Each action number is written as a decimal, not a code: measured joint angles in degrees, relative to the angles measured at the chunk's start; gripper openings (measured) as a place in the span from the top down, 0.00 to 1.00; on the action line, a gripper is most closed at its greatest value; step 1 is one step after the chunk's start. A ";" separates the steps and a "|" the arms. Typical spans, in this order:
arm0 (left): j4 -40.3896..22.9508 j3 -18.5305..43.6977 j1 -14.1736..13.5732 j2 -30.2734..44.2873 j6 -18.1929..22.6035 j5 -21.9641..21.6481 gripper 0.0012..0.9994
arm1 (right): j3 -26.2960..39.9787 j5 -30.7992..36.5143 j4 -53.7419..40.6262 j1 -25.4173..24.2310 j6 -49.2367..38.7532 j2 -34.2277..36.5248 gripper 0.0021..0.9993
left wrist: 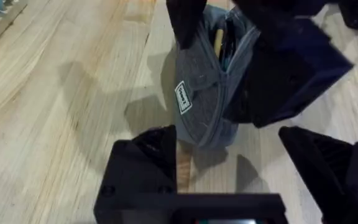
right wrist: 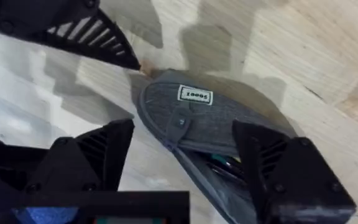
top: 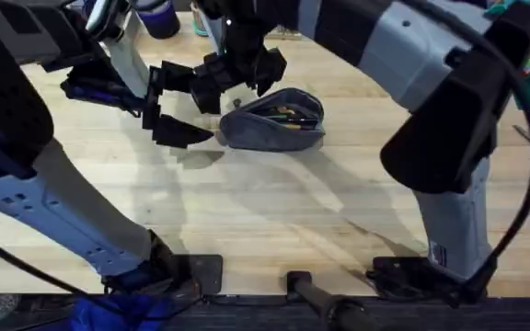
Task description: Unzip the bag, pick up the pens from the table one at a time and place them inside, then zip the bag closed.
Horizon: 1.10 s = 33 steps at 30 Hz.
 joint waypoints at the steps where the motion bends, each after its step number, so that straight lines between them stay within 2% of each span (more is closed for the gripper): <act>1: 0.00 0.00 0.00 0.01 0.00 0.00 0.01 | 0.00 0.00 0.00 0.00 -0.01 0.22 0.04; 14: 0.00 0.00 0.00 -0.01 0.00 0.00 0.01 | 0.00 0.00 -0.37 0.00 -0.16 0.43 0.08; 24: 0.00 0.00 0.00 0.00 0.00 -0.01 0.01 | 0.00 0.00 -0.99 0.00 -0.18 0.43 0.20; 26: 0.00 0.00 0.00 -0.01 0.00 0.00 0.01 | 0.00 0.00 -0.78 0.02 -0.21 0.44 0.29; 28: 0.00 0.00 0.00 -0.01 0.00 -0.02 0.01 | 0.00 -0.04 -0.70 0.02 -0.19 0.43 0.44; 30: 0.00 0.00 0.00 -0.01 0.00 0.00 0.01 | 0.00 -0.04 -0.66 0.04 -0.33 0.43 0.69; 31: 0.00 0.00 0.00 -0.01 0.00 -0.02 0.01 | 0.00 -0.04 -0.66 0.04 -0.23 0.43 0.79; 33: 0.00 0.00 0.00 0.00 0.00 0.00 0.01 | 0.00 -0.09 -0.63 0.04 -0.19 0.43 0.86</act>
